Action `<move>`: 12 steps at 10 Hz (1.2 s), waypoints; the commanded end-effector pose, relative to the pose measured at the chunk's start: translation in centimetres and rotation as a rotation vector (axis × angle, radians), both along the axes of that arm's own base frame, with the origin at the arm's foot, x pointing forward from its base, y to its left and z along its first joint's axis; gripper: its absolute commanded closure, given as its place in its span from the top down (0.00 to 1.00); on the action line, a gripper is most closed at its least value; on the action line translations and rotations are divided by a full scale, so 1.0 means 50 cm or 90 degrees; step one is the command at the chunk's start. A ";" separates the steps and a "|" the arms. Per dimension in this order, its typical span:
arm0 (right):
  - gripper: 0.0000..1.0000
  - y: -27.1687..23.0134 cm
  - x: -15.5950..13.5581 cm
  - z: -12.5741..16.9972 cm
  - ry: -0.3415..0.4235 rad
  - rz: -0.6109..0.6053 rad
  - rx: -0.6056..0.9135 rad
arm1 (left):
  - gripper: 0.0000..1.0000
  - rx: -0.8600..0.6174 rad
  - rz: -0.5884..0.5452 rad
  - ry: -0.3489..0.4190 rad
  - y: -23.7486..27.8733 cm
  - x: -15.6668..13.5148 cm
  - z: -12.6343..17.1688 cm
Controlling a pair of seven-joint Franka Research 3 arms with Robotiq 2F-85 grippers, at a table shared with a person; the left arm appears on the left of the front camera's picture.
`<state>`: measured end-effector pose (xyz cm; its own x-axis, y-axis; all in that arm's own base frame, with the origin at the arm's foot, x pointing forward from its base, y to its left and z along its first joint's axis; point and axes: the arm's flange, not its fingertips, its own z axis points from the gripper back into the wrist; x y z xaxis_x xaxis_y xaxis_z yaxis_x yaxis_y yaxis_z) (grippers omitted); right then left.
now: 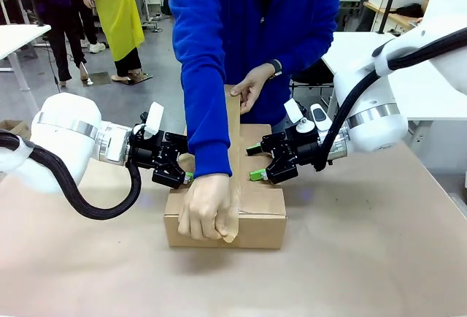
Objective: Pack the gift set into the box.
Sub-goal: Press and hold the closed box until the human finishes sealing it.
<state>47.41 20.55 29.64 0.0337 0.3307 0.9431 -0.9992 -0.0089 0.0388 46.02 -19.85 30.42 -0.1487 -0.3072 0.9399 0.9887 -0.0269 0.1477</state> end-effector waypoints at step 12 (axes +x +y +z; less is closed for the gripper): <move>1.00 0.000 -0.002 -0.006 -0.014 0.001 -0.001 | 0.98 0.003 0.006 0.002 0.002 -0.002 -0.005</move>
<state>47.42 20.53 29.64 0.0338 0.3307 0.9431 -0.9992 -0.0084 0.0387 46.04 -19.85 30.45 -0.1492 -0.3071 0.9399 0.9886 -0.0267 0.1483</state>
